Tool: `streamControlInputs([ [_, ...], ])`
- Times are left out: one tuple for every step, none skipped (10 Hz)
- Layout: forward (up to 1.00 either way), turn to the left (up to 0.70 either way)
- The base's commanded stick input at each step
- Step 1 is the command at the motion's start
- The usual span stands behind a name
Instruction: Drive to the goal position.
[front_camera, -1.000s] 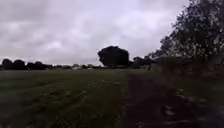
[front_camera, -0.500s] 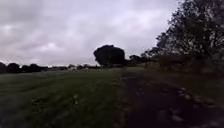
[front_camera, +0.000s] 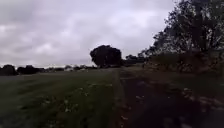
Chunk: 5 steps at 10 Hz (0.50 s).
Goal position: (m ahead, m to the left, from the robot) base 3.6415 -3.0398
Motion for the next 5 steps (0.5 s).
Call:
streamControlInputs([
  [0.5, -0.25],
  [0.5, -0.25],
  [0.5, -0.25],
  [0.5, -0.25],
  [0.5, -0.25],
])
